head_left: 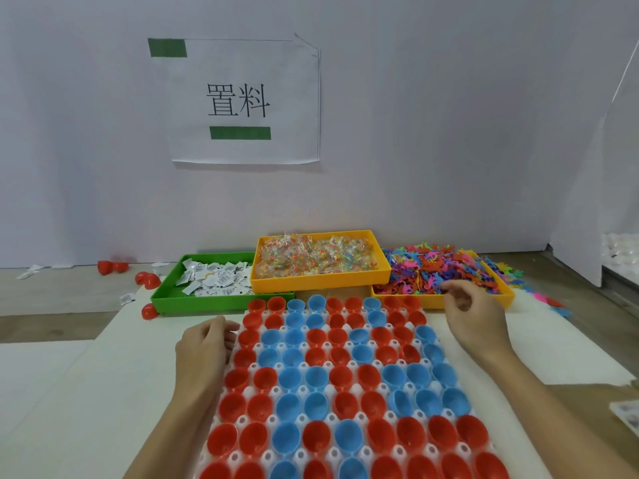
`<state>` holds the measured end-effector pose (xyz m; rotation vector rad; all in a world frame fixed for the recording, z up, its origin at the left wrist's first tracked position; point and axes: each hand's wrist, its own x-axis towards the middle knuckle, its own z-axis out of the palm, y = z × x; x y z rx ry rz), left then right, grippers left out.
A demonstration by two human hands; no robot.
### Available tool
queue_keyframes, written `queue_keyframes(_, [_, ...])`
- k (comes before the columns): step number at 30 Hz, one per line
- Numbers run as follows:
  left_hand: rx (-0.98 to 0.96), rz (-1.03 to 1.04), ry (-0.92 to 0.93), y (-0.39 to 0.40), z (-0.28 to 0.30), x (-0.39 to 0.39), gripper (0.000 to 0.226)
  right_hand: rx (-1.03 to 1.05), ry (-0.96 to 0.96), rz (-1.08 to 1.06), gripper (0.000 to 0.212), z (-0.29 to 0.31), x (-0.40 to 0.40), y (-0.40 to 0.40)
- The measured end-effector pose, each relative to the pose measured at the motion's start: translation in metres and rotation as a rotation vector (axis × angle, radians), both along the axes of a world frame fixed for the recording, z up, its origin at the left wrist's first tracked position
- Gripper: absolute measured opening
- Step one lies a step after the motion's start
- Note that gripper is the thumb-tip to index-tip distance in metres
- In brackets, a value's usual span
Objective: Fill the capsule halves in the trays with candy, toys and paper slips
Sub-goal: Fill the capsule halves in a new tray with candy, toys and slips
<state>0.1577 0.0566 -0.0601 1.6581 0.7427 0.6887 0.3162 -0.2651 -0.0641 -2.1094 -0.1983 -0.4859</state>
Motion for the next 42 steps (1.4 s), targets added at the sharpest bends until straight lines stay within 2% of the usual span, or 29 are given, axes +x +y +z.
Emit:
queue_keyframes(4, [-0.011, 0.006, -0.032, -0.001, -0.002, 0.000, 0.035, -0.187, -0.100, -0.035, 0.028, -0.001, 0.017, -0.001])
queue_keyframes(8, [-0.016, -0.011, -0.059, 0.003, -0.005, 0.002, 0.036, -0.263, -0.110, -0.002, 0.017, -0.007, 0.025, 0.006])
queue_keyframes(12, [-0.018, -0.029, -0.080, 0.006, -0.007, 0.004, 0.035, -0.235, -0.108, 0.006, 0.012, -0.010, 0.028, 0.006])
queue_keyframes(21, [0.003, -0.053, -0.071, 0.006, -0.007, 0.004, 0.032, -0.203, -0.070, 0.024, 0.017, -0.003, 0.031, 0.004])
queue_keyframes(27, [0.031, -0.054, -0.063, 0.004, -0.007, 0.003, 0.035, -0.162, -0.099, 0.011, 0.011, 0.002, 0.035, 0.002])
queue_keyframes(34, [0.052, -0.037, -0.046, 0.005, -0.008, 0.004, 0.035, -0.153, -0.142, -0.015, 0.013, 0.009, 0.036, 0.004])
queue_keyframes(42, [0.072, -0.020, -0.013, 0.007, -0.010, 0.006, 0.035, -0.176, -0.101, 0.003, 0.017, 0.010, 0.035, 0.008])
